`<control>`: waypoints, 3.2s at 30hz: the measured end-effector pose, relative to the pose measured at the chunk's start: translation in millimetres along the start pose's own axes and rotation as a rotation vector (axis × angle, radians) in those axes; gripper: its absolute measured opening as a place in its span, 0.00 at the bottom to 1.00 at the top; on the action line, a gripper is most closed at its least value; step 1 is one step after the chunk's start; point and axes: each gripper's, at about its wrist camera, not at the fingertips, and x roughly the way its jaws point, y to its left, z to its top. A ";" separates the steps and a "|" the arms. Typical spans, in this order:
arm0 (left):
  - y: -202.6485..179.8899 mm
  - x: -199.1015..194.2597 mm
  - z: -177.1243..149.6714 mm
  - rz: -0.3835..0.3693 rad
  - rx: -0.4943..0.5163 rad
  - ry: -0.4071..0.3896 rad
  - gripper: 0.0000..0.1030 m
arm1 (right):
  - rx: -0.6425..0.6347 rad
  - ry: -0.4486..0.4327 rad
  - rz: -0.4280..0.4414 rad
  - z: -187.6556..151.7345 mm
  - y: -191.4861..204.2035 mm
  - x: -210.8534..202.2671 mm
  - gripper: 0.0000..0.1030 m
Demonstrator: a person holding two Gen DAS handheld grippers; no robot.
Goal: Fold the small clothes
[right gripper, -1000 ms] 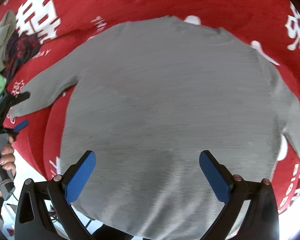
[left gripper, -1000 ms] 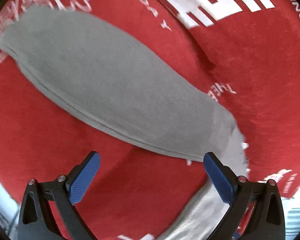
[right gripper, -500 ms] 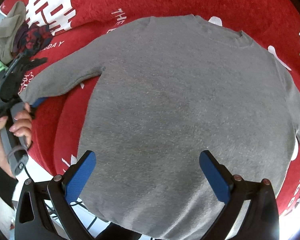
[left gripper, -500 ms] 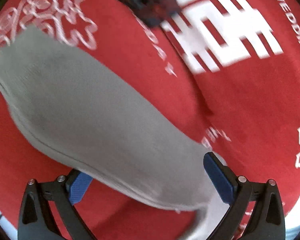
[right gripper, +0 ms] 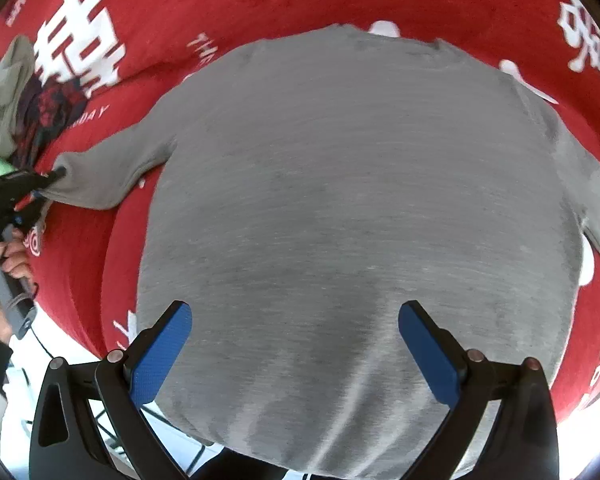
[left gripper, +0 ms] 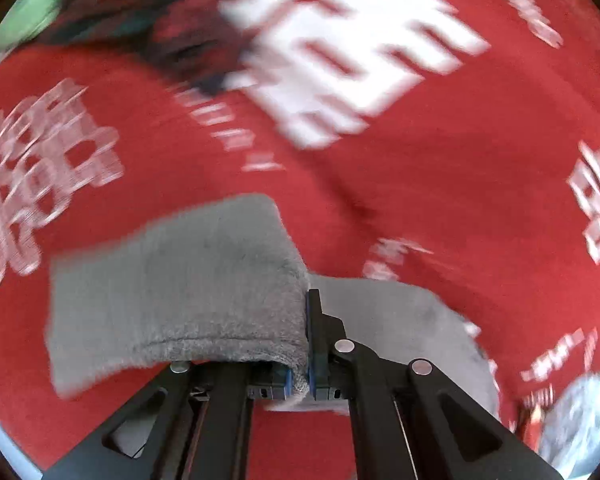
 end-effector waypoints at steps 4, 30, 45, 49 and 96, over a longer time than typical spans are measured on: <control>-104.8 4.5 -4.5 -0.154 0.191 0.014 0.05 | 0.067 -0.036 -0.008 0.3 -31.4 -12.8 1.00; -253.3 68.6 -121.9 0.177 0.788 0.203 0.84 | 0.166 -0.162 -0.114 44.1 -171.0 -38.4 1.00; -160.6 132.4 -76.2 0.376 0.499 0.378 0.84 | -0.229 -0.187 -0.323 148.1 -98.9 23.4 0.27; -167.4 125.9 -73.1 0.381 0.502 0.386 0.84 | 0.467 -0.227 0.052 129.0 -230.6 2.0 0.64; -142.5 144.2 16.0 0.115 0.640 0.486 0.10 | 1.013 -0.263 0.168 42.0 -191.5 26.7 0.55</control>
